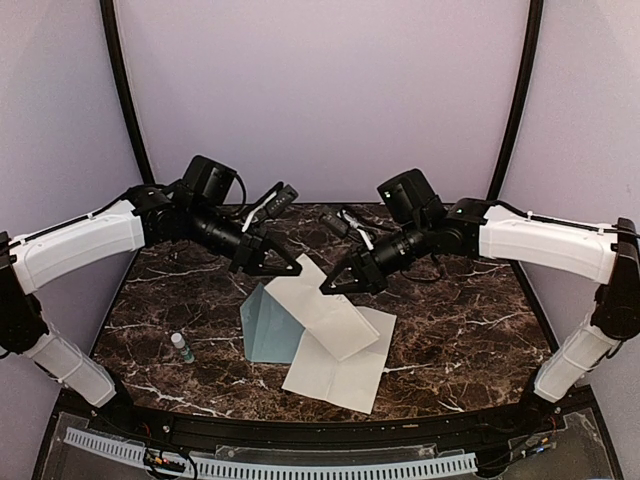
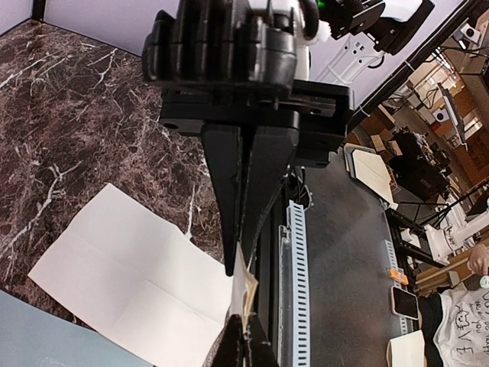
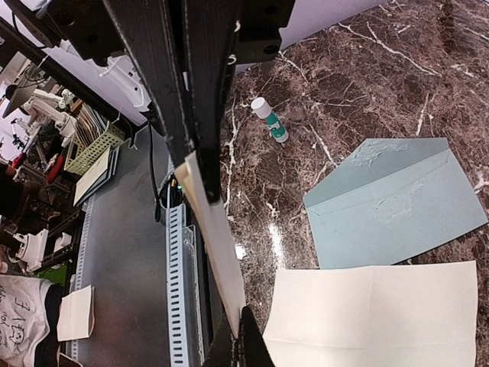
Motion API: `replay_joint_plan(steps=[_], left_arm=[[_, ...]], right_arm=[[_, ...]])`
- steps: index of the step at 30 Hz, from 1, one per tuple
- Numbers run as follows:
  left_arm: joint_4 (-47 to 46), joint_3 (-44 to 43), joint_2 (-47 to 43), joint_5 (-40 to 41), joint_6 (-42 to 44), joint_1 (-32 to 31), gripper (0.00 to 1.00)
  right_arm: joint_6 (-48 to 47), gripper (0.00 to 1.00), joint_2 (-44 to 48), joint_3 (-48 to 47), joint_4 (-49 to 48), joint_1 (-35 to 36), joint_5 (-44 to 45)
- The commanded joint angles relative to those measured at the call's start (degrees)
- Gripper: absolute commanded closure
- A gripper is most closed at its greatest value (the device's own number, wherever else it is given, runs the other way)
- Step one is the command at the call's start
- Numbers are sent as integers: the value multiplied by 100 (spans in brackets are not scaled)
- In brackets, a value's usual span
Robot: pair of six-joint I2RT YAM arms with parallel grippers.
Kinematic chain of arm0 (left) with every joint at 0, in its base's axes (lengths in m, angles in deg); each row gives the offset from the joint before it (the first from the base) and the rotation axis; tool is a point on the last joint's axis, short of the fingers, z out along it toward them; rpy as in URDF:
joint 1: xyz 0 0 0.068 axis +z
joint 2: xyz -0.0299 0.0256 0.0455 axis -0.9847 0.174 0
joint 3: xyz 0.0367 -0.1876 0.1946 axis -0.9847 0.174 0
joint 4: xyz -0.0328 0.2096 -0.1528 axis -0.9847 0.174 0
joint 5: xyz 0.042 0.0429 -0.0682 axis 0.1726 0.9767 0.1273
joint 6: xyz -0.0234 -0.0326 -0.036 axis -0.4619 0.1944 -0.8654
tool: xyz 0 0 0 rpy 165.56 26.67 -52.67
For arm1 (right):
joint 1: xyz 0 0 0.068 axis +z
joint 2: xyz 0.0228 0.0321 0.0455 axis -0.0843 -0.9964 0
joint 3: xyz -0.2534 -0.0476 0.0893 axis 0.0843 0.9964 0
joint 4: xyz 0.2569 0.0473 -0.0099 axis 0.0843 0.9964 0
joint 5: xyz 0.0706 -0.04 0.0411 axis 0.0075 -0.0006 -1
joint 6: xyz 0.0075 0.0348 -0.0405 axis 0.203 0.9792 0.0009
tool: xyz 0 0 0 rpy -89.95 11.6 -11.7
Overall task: Place the letter into the envelope and seal it
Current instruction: Adjust the letter.
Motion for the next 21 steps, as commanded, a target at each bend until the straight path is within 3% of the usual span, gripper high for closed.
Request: replay_joint_plan(steps=[1,2,5,6,8,11,12,15,18,21], left_arm=[[2,7,-66,-114,51,-25,100],[-74,38,-153,-49,-31,-27,100],[-906,363,-490,456,-432,-19,100],[-1144,458,-729,834,-712,-8,100],[-2052,844,-1101,1366,-1223,19,100],[-3760,1567,-1577,2394,-1878,25,100],[-4109,1724,-1783,2626,-2223,32,100],[-5704,2408,-2080,3492,-2826,29,100],[-6875,2864,-2277,3871,-3458,26,100],[-7396,3042,-2283,4087,-3889,19,100]], right_arm=[[-6,100,79,-107,-246,67,-7],[-1,99,124,-91,-288,65,35],[187,51,449,172,-660,-17,448],[333,41,623,345,-933,-89,688],[790,25,1128,847,-1710,-282,1385],[1676,10,1983,2012,-3659,-438,2477],[1974,8,2284,2404,-4635,-446,2737],[2800,6,2460,3280,-6314,-398,3178],[3002,6,2212,3403,-6869,-33,3565],[3193,7,1807,3319,-7332,209,3659]])
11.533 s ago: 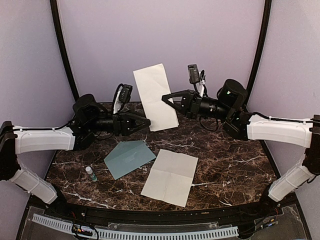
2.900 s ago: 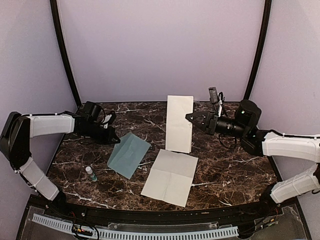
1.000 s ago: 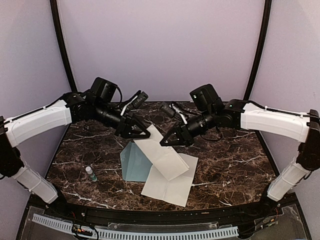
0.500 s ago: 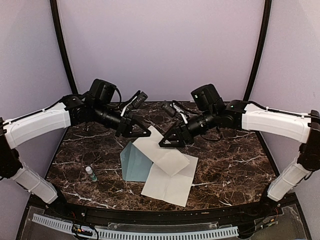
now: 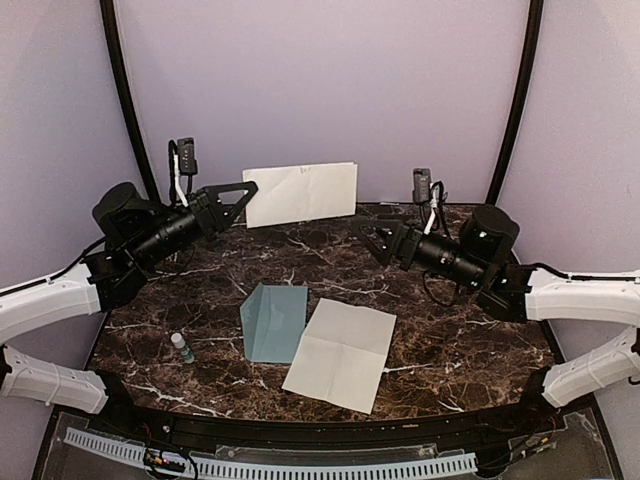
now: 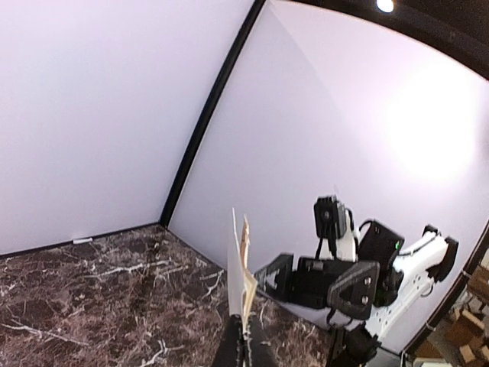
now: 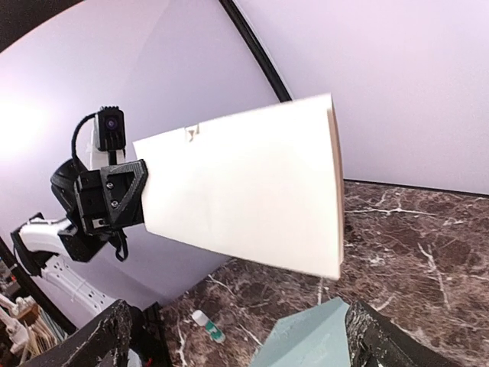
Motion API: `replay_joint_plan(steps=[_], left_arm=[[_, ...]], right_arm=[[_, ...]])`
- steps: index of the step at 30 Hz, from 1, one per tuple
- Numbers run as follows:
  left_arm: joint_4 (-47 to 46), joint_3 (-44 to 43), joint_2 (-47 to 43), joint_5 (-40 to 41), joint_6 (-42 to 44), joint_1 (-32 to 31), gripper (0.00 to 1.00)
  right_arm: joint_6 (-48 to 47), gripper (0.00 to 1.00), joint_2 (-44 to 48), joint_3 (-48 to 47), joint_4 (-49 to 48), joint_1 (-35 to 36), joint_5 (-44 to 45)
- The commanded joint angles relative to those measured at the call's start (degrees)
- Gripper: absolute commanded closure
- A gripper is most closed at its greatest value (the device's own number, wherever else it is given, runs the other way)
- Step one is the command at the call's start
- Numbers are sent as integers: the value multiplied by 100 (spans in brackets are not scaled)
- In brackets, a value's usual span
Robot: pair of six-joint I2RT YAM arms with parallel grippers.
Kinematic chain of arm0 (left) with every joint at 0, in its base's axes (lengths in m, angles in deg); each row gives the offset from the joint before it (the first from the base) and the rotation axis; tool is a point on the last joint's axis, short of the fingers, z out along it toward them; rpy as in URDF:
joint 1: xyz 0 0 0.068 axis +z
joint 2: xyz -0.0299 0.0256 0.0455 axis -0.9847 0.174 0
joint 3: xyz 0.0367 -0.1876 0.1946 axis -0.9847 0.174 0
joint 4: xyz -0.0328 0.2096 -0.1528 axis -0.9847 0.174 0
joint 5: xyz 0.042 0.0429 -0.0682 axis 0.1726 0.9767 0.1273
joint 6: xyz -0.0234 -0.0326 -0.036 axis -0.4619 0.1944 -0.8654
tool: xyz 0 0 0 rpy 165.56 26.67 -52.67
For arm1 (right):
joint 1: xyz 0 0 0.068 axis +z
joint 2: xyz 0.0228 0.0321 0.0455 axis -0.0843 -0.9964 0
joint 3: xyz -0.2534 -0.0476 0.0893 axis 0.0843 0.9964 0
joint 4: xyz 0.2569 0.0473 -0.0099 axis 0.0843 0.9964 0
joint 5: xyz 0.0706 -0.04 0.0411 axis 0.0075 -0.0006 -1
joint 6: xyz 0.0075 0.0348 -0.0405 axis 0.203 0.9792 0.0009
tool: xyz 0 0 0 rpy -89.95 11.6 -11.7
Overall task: Place the letter into the envelope and seal it
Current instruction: Adjust the letter.
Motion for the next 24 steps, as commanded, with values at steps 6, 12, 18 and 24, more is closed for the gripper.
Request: replay_joint_plan(steps=[6,12,18,24], left_arm=[[-2808,631,4,1060,-1510,-61,100],[-3008,690,29,1072,-1677,-148,100],[-2998,692,8,1073,-1724,-192,100],[-3034,733,36,1016,-1808,-208,100]], right_arm=[[1225,10,-1408,-360,-2681,535,296],[1546,18,-2173,-1004,-3426,541,54],[1464,28,-2575,-1605,-3532,541,-119],[1470,35,-2752,-2010,-3517,484,-141]])
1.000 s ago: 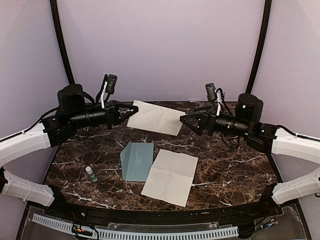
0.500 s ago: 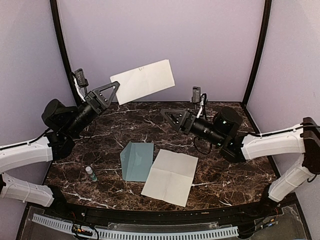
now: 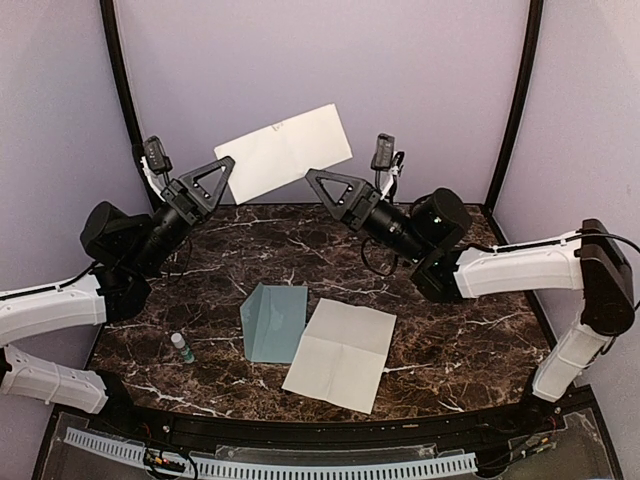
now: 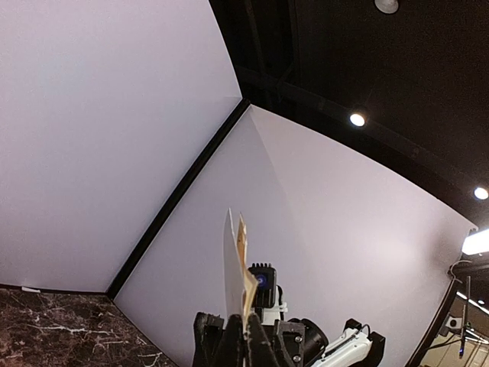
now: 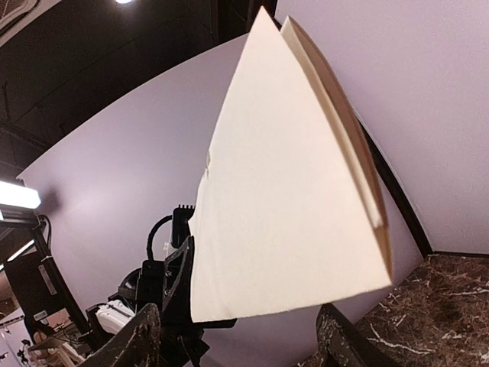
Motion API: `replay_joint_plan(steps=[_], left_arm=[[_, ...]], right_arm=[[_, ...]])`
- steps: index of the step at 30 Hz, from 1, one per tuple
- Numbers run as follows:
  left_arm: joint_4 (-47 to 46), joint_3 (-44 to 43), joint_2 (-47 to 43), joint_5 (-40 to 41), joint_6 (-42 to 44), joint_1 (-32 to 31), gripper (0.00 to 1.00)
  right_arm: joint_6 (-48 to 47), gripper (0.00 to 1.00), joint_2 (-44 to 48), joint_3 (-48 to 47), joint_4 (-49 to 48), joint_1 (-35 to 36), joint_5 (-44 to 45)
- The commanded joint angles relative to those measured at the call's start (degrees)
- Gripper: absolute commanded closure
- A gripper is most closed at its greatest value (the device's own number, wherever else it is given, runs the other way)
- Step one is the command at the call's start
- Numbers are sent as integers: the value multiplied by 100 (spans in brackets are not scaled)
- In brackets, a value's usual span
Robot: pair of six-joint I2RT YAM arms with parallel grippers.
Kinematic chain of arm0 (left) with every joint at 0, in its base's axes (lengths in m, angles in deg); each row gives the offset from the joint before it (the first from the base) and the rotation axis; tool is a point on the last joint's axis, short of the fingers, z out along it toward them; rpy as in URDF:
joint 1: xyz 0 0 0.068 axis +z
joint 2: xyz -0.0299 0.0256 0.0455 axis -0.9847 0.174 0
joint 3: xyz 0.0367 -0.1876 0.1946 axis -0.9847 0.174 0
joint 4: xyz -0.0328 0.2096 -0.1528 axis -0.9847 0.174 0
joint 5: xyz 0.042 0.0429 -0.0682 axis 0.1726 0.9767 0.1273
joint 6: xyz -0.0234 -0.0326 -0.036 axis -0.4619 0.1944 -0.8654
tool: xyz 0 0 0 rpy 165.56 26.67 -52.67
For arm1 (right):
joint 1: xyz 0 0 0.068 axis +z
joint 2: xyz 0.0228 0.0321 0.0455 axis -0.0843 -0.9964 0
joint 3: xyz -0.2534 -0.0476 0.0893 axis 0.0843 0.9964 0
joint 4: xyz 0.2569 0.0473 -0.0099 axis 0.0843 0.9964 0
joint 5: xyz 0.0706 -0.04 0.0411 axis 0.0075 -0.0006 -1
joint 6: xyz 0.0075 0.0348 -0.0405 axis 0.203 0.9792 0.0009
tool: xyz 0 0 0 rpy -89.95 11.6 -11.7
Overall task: Place the letter into the envelope and seal it
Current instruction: Adjust the letter.
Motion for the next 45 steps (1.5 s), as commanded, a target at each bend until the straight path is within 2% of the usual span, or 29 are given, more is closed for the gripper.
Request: replay_joint_plan(steps=[1,7,14,15,18,20,21,23,25,28,30,31,33,36,40,45], left_arm=[[-315,103,-11,-49,-120,-36,100],[-337,96,-13,-96,-153,-41,100],[-526,263,51,-1,-318,-45,100],[-513,294,53,3,-330,-45,100],[-414,333,49,-87,-414,-37,100],[-198,345,2,-173,-412,-40,76],[138,350,-41,-171,-394,-38,49],[879,325,-333,-153,-280,18,22],[1877,172,-556,-223,-90,192,12],[3260,-132,-726,-600,360,747,10],[3851,-354,-708,-1075,710,1119,9],[4057,-467,-601,-1366,861,1209,9],[4711,-909,-315,-1740,1705,1310,9],[5420,-1621,145,-2416,2309,1316,13],[5306,-1936,597,-3599,2502,1300,14],[5752,-2429,1160,-4016,2888,825,17]], right_arm=[[160,38,-196,-374,-364,-49,-97],[260,55,-277,-520,-504,-135,-170],[199,97,-291,-549,-571,-178,-112],[190,100,-284,-553,-590,-180,-83],[120,100,-226,-466,-689,-211,-26],[-7,100,-114,-402,-544,-243,-15],[-125,100,-22,-365,-373,-267,-8],[-375,100,231,-245,55,-329,26],[-627,100,523,-189,685,-454,-84],[-1088,100,837,-332,2213,-677,-479],[-1387,100,946,-558,3167,-794,-864],[-1531,100,965,-677,3643,-832,-1079],[-1790,100,986,-888,4426,-872,-1528],[-2096,100,969,-1114,5339,-874,-2176],[-2229,100,963,-1144,5906,-865,-2711],[-2243,100,840,-1127,6003,-792,-3355]])
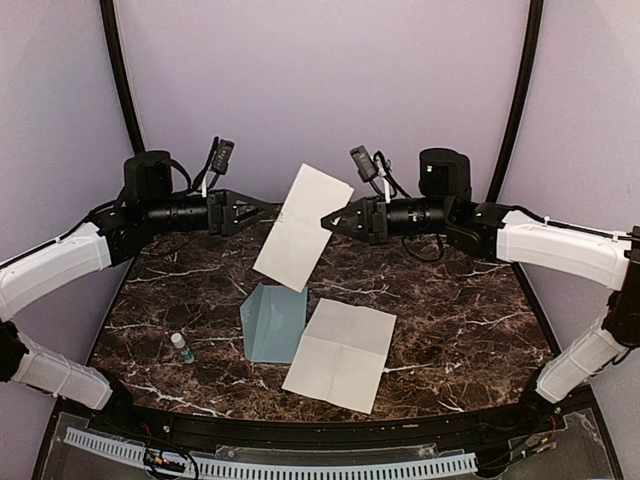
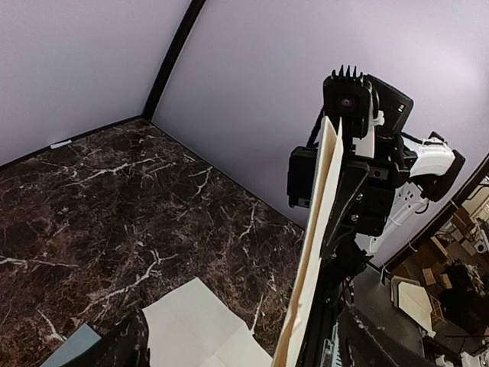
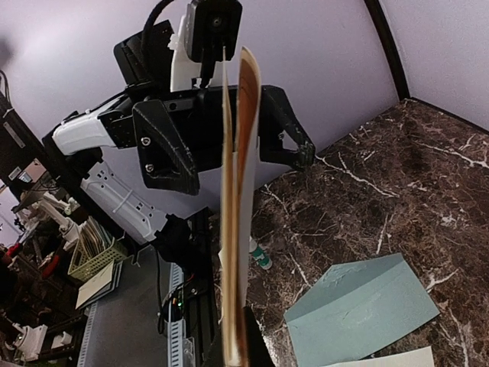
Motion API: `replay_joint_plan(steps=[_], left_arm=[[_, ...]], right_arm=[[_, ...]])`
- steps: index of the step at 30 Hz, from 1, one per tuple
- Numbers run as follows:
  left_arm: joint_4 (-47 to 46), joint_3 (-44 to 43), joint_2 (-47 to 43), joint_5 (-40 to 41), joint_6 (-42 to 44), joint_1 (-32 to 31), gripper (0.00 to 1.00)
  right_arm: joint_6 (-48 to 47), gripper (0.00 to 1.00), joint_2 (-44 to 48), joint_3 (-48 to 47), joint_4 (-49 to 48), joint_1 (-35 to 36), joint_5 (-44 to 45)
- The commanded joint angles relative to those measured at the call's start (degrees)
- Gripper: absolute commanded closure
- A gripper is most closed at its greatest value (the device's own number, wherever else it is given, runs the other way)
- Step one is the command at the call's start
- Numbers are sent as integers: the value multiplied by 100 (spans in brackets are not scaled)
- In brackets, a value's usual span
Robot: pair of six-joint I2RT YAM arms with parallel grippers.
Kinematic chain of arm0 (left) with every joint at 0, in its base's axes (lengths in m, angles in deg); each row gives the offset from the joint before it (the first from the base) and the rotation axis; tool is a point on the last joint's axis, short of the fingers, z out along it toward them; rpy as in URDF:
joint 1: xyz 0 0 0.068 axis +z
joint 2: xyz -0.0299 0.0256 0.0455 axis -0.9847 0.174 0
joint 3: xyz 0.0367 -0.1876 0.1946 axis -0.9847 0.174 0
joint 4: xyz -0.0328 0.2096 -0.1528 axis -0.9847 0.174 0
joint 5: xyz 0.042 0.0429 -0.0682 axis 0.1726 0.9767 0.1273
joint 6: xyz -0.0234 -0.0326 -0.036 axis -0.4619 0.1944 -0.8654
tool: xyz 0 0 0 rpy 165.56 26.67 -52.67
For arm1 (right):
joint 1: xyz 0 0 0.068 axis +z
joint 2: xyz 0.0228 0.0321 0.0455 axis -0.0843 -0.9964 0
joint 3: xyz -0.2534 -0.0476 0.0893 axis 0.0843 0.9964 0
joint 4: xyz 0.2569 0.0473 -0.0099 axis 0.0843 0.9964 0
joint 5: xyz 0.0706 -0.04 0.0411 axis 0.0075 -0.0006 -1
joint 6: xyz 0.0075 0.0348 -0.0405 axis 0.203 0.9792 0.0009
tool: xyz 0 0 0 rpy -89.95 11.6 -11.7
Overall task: Place the letter into the envelope and seal it
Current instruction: Adjust the letter.
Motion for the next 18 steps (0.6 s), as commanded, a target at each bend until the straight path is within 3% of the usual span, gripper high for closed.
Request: replay_joint_plan(steps=[1,8,18], left_arm=[[675,-489,416,-885,665,-518,21],[473,-468,498,-1147,507,-660,52],[528,-275,412,-1160,387,-660,72]], right_arm=[[-175,100,-96,-139,279,74,-960],[-454,100,-269,-362,697,85,-1013],[-640,100,-341,-483,1043,80,-956]])
